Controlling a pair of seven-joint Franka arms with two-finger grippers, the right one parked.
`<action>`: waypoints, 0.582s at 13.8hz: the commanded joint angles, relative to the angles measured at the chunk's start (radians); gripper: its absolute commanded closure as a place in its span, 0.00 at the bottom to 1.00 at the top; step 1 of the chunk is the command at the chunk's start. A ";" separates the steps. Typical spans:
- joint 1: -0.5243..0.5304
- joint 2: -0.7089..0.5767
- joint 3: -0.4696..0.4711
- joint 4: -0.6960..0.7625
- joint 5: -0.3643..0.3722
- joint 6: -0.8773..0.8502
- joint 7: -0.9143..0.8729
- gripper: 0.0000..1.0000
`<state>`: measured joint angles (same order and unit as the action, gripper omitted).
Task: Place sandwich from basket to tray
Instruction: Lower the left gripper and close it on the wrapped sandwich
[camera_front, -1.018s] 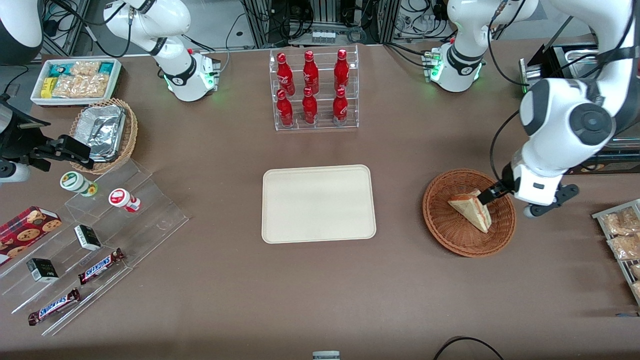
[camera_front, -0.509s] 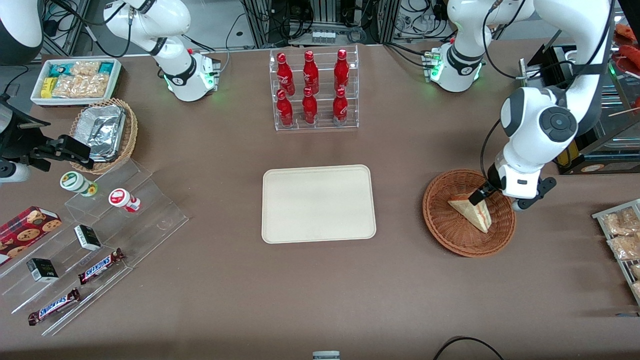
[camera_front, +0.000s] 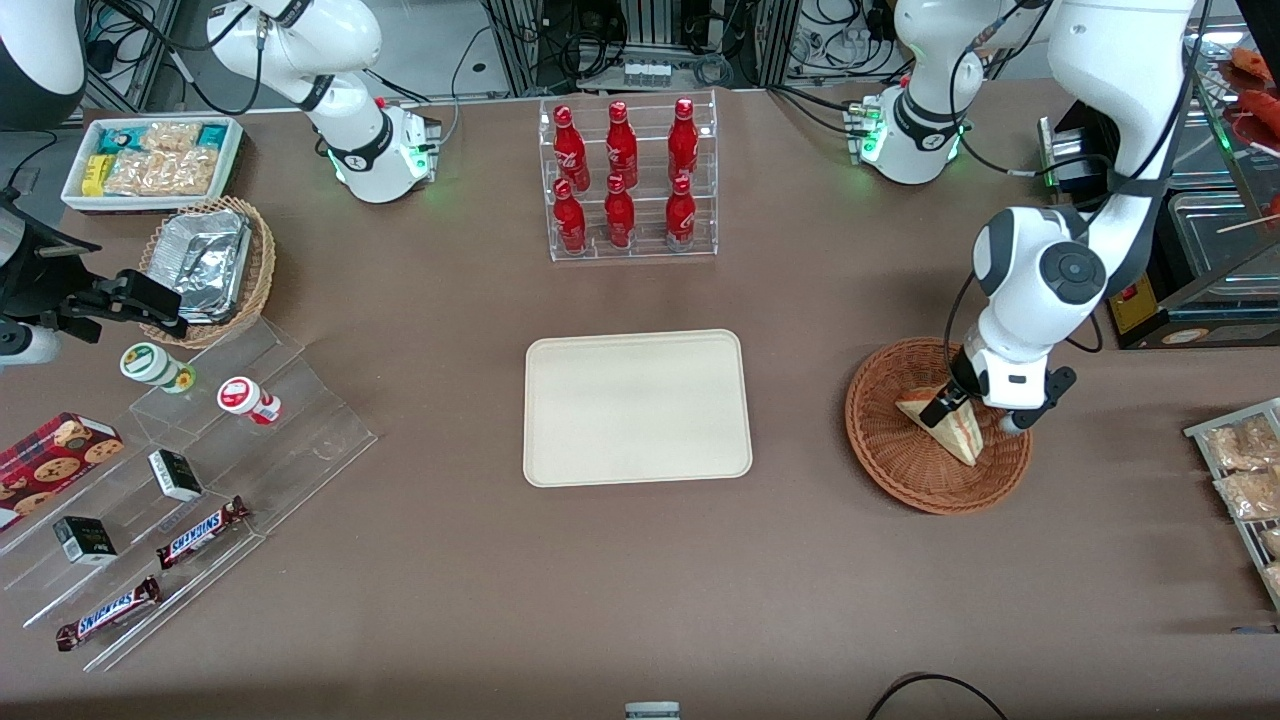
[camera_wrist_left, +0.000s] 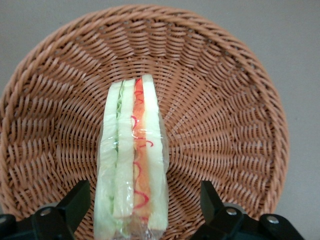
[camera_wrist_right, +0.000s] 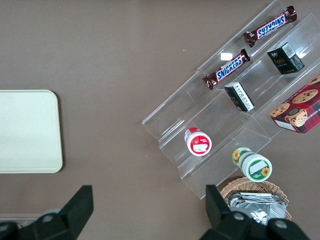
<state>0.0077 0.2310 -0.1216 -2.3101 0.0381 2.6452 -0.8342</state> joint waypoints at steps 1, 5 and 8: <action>0.011 0.020 0.003 0.006 0.016 0.019 -0.023 0.86; 0.011 -0.008 0.004 0.020 0.017 -0.011 -0.011 1.00; -0.006 -0.061 -0.004 0.136 0.075 -0.244 -0.014 1.00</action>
<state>0.0138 0.2216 -0.1191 -2.2494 0.0709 2.5489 -0.8352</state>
